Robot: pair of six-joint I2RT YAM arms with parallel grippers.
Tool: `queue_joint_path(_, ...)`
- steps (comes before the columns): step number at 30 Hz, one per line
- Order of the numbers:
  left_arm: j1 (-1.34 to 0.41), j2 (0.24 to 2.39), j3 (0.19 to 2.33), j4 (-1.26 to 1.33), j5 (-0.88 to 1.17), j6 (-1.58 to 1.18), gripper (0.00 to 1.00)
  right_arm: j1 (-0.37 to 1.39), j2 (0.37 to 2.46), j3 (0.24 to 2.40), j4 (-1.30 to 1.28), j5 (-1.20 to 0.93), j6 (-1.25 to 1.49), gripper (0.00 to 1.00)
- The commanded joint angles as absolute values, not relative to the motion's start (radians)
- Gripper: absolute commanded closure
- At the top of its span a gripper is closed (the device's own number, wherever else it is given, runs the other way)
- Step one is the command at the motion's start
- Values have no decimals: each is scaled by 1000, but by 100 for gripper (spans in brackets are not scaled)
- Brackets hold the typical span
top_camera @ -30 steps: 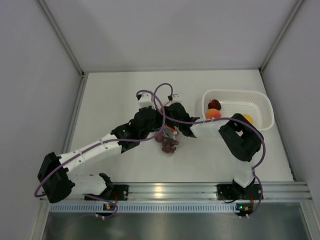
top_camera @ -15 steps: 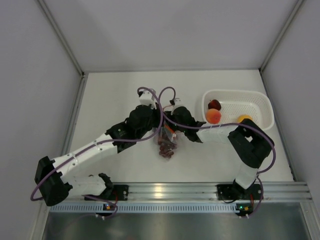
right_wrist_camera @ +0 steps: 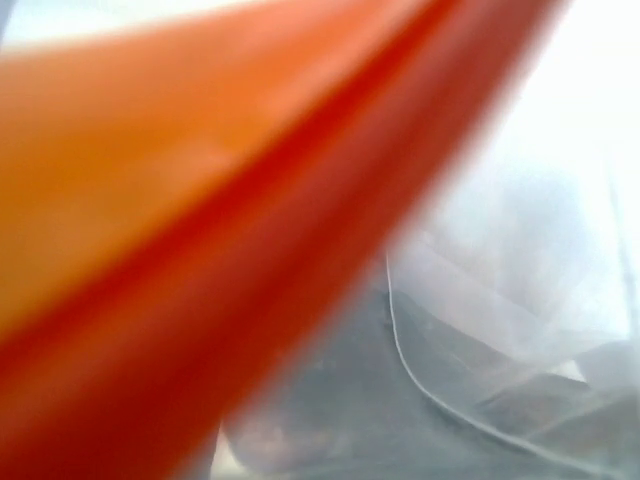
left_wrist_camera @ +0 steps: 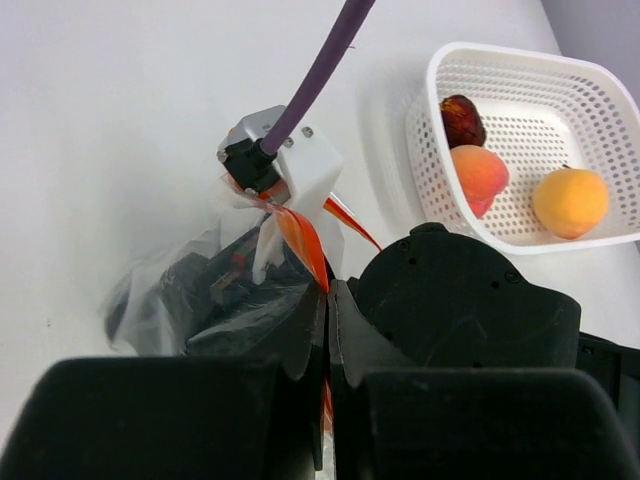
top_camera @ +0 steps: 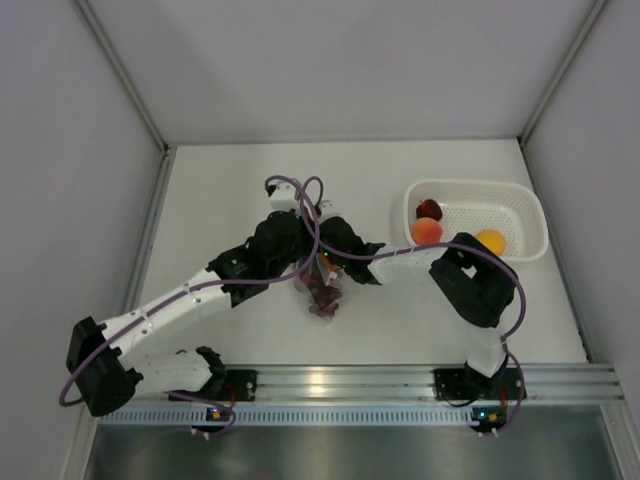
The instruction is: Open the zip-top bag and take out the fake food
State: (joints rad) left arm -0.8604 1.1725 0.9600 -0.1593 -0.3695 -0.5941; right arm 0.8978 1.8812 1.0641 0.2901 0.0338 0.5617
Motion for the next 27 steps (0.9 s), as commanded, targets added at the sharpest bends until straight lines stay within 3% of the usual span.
queue_joint_path(1,-870,1120,939,-146,-377,-594,100,930,1948,1135,224,87,532,37)
queue_joint_path(21,-861,1083,884,-153,-439,-604,100,971,2071,1226,116,192,531,34)
queue_joint_path(25,-858,1075,877,-153,-446,-603,100,973,2042,1203,137,198,535,56)
queue_joint_path(27,-856,1072,874,-153,-446,-601,100,971,2020,1183,146,213,532,60)
